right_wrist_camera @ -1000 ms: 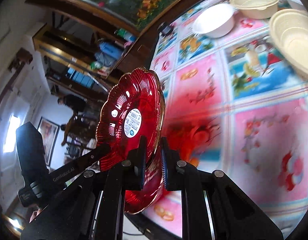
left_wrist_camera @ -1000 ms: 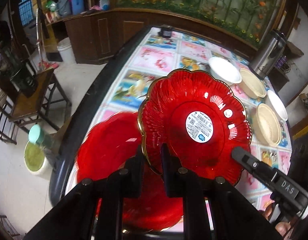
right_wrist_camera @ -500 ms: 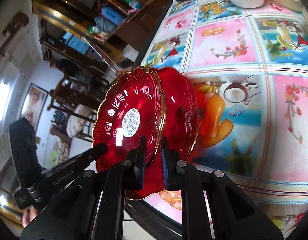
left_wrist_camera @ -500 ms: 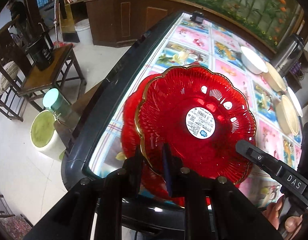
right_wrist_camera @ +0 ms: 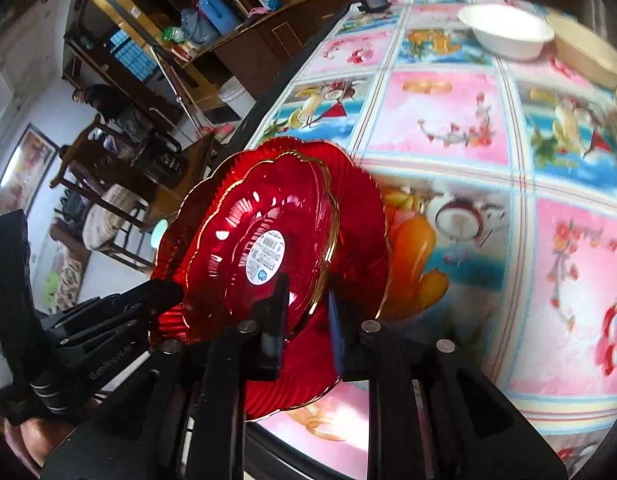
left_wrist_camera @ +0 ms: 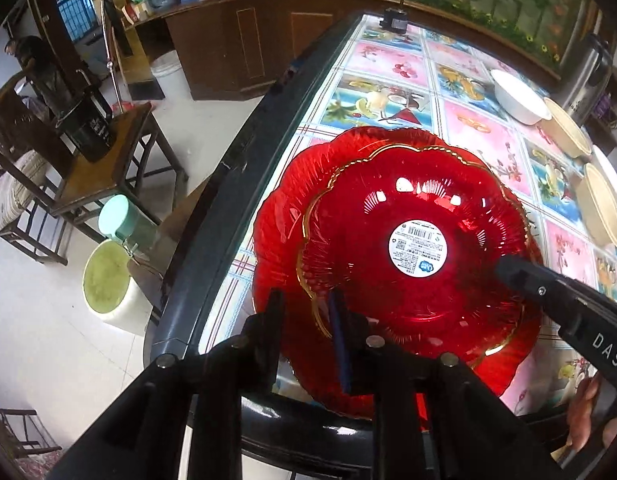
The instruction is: Organize plates and bowls
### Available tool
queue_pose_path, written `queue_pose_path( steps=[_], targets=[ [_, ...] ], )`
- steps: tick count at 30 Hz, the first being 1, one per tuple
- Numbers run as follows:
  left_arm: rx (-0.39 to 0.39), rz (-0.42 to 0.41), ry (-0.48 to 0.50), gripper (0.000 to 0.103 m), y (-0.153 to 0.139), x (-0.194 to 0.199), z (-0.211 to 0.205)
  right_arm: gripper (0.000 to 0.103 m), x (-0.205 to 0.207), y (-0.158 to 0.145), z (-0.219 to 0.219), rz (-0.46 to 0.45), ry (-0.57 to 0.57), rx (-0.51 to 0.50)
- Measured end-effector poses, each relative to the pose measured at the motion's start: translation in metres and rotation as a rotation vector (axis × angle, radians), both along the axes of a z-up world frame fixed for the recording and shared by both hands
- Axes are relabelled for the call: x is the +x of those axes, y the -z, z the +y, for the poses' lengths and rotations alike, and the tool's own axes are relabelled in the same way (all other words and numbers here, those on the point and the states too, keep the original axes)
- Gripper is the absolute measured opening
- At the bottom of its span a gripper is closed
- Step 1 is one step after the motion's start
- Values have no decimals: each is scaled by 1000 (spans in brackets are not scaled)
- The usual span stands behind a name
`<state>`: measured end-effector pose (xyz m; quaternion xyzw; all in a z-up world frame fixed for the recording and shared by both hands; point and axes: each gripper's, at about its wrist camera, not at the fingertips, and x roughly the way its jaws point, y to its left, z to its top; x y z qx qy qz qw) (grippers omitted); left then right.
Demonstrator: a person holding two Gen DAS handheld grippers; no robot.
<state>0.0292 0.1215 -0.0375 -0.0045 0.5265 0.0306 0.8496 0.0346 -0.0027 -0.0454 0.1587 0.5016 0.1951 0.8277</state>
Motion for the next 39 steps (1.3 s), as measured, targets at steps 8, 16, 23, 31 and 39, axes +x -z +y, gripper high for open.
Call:
queue_pose_path(
  steps=[8, 16, 23, 31, 39],
  targets=[
    [-12, -44, -44, 24, -14, -10, 9, 34, -2, -24, -23, -86, 4, -4],
    [10, -256, -109, 37, -51, -33, -6, 46, -11, -28, -85, -180, 108, 107],
    [-28, -363, 54, 81, -64, -35, -77, 46, -25, -11, -140, -187, 196, 107],
    [-132, -218, 250, 81, -41, -2, -169, 46, -47, -7, -222, -207, 339, 140],
    [-158, -143, 312, 81, -33, 13, -233, 48, -68, -8, -314, -238, 526, 184]
  ],
)
